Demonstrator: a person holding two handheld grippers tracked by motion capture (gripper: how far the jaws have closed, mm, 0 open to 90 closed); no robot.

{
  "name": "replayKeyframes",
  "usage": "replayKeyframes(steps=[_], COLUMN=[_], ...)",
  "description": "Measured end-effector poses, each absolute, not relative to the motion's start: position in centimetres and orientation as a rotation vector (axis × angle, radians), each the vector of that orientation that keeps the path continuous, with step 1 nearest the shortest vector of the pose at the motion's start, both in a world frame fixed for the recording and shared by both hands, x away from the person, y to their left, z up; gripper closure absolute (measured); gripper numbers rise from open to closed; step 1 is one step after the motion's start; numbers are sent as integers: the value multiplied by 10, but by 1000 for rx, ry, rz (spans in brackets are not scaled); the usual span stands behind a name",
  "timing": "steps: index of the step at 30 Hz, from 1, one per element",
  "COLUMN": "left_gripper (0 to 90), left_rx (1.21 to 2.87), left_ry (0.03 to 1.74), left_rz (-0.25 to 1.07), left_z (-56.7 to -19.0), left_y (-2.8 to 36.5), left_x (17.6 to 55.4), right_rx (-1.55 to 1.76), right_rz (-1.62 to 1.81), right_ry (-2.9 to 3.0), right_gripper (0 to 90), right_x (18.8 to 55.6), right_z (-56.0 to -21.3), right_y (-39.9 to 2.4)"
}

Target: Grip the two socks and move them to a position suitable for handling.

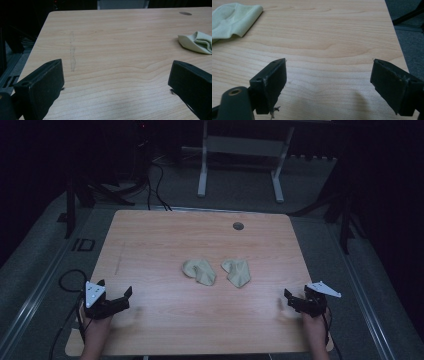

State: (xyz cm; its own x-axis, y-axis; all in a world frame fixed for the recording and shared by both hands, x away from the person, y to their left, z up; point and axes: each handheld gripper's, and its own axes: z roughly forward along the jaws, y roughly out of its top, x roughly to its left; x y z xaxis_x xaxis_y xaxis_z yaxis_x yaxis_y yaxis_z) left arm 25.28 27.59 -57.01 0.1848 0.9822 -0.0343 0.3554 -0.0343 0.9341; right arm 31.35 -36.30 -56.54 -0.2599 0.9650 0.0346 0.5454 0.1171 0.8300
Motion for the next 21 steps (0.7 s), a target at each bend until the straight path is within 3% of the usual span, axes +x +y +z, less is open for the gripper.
replayKeyframes(steps=[8, 21], left_gripper=[2, 3], left_rx=[1587, 1498], left_ry=[1301, 1298], left_rz=[860, 824], left_z=[-571, -567], left_y=[274, 267], left_x=[255, 253], right_rx=[1462, 1447], right_rz=[1048, 1039], right_ry=[1878, 2063], right_gripper=[144, 136], right_x=[313, 325], right_z=[-557, -539], right_y=[-363, -349])
